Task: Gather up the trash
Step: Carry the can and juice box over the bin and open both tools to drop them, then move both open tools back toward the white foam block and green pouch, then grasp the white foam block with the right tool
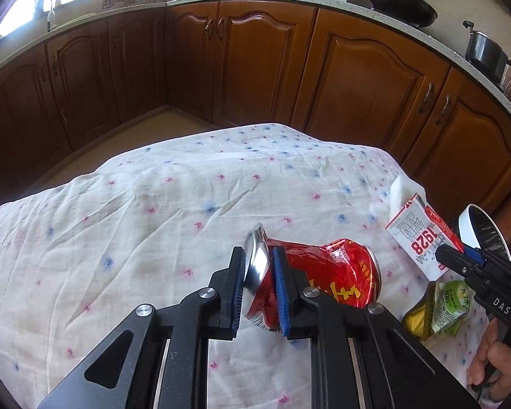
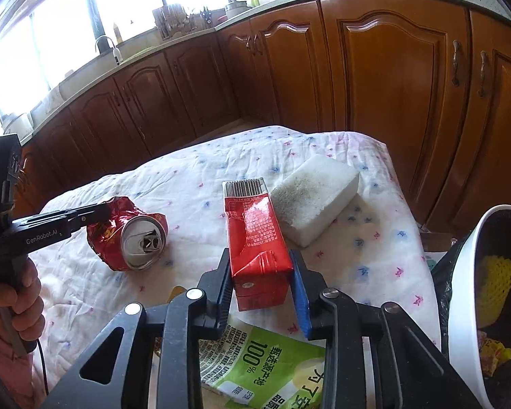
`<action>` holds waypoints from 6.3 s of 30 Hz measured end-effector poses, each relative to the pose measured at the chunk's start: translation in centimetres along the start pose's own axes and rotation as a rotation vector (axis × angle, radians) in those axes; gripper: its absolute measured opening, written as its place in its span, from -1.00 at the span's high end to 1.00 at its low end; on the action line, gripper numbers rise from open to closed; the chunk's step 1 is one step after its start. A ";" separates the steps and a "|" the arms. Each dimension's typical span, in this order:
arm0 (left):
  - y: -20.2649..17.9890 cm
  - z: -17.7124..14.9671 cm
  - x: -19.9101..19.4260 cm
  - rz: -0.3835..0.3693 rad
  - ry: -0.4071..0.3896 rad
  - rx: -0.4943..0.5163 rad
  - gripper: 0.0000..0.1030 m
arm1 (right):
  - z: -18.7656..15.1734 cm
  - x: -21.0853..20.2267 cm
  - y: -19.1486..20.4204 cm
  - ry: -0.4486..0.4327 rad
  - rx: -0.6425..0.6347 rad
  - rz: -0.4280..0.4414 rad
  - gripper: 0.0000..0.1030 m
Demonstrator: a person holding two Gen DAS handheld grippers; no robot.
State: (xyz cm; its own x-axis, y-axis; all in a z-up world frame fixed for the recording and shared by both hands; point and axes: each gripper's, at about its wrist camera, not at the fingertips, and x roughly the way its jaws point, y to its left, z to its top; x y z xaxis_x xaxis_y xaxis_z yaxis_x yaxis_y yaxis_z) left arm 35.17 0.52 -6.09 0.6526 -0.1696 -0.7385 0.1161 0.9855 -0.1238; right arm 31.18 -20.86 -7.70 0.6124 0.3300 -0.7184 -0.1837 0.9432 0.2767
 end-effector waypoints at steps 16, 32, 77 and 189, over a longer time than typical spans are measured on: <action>-5.6 -2.7 -9.0 -0.140 -0.142 0.027 0.71 | -1.4 -9.7 -2.3 -0.154 0.107 0.017 0.39; -12.6 -3.1 -8.4 -0.239 -0.102 0.130 0.71 | -5.6 -15.5 -7.5 -0.206 0.225 -0.058 0.39; -32.2 0.8 3.8 -0.200 -0.025 0.490 0.70 | -6.5 -16.5 -20.0 -0.117 0.351 -0.260 0.39; -12.2 -3.0 -2.7 -0.219 0.078 0.419 -0.50 | 4.3 4.0 -6.9 0.085 0.301 0.059 -0.02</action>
State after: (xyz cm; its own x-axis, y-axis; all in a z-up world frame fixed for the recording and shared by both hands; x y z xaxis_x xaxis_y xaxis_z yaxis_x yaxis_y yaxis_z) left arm 29.76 -11.06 -4.53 0.5224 -0.3567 -0.7745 0.5472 0.8369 -0.0163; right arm 38.19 -26.25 -9.76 0.5386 0.3981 -0.7426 0.0264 0.8729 0.4871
